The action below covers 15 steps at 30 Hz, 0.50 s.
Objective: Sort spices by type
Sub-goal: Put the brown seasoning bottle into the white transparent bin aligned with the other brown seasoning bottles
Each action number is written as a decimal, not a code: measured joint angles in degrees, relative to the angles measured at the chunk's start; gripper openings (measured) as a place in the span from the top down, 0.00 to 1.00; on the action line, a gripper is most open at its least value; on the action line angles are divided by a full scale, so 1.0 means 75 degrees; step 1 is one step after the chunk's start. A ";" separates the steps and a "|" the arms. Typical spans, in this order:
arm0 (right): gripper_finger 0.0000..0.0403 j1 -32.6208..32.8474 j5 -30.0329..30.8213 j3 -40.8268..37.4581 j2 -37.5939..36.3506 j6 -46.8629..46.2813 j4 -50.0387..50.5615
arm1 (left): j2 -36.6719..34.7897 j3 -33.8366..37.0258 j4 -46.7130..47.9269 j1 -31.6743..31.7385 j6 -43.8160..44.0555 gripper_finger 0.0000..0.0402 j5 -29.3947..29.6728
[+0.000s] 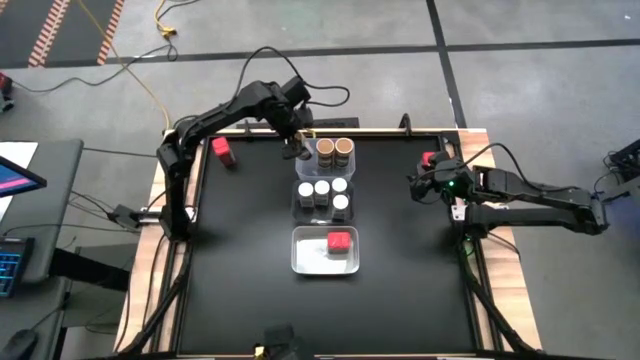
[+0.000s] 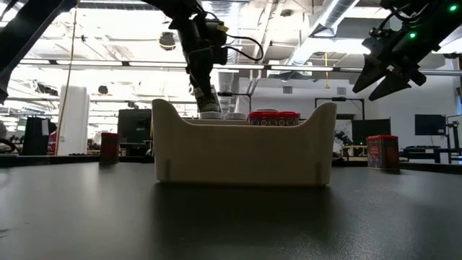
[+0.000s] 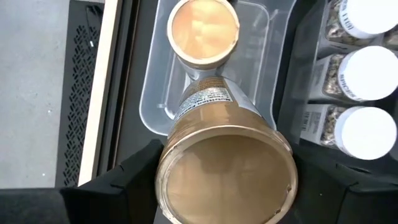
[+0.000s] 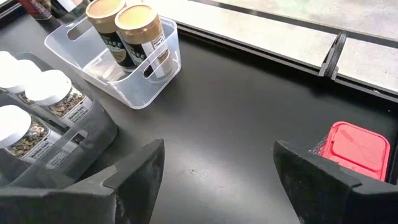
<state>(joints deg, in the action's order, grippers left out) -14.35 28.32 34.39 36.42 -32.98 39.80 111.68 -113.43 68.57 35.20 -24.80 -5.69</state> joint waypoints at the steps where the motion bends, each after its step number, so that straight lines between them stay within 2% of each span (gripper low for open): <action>1: 0.18 0.0000 0.0000 0.0000 -0.0002 0.0002 -0.0002 | 0.0003 0.0003 -0.0005 0.0000 -0.0034 0.33 0.0005; 15: 0.18 0.0000 0.0000 0.0000 -0.0001 -0.0001 0.0002 | 0.0465 0.0188 -0.0433 -0.0104 -0.0167 0.33 -0.0225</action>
<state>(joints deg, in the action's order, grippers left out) -14.35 28.32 34.39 36.41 -32.99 39.82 115.17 -112.02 65.32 34.42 -26.05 -7.38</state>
